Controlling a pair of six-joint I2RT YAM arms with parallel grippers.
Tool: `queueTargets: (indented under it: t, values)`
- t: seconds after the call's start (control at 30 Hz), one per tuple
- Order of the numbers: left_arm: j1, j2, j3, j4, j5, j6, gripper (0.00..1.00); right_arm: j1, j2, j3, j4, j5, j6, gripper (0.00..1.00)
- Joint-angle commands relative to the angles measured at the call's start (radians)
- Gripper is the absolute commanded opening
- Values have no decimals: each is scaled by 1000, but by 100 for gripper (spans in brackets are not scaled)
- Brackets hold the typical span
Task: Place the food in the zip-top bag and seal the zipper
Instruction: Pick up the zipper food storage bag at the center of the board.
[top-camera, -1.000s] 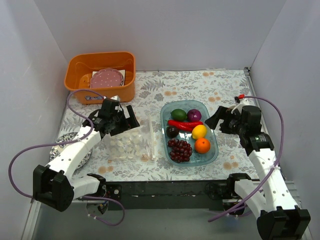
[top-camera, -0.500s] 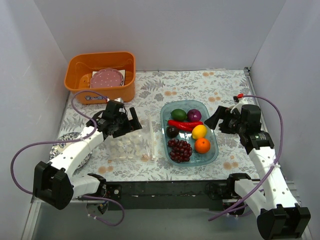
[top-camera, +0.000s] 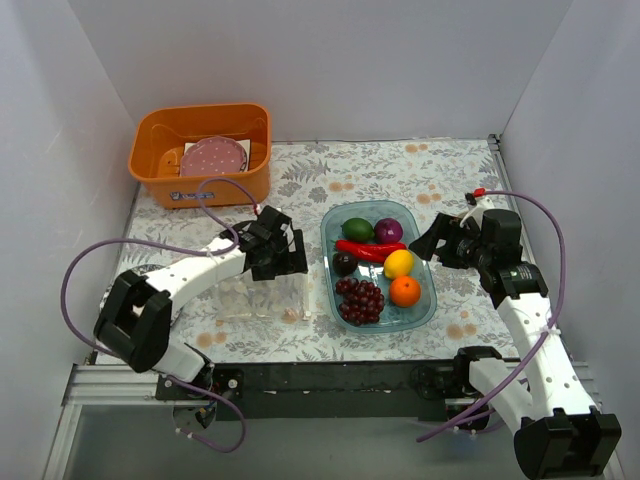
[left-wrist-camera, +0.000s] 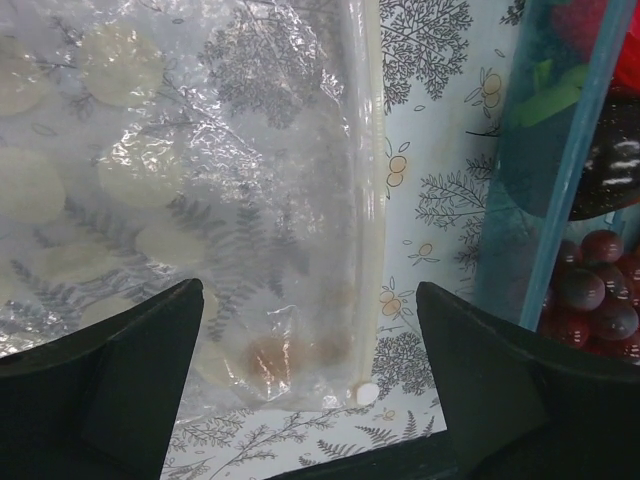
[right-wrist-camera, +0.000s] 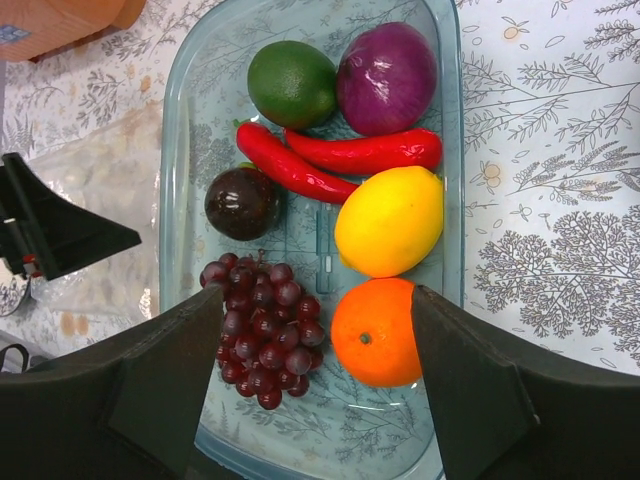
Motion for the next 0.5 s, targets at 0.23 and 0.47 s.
queueTargets:
  t: [0.23, 0.47]
  values:
    - [-46, 139, 149, 33, -74, -34, 79, 1, -13, 34, 11, -46, -3, 80]
    - [-46, 205, 165, 13, -110, -40, 62, 1, -33, 17, 14, -44, 6, 80]
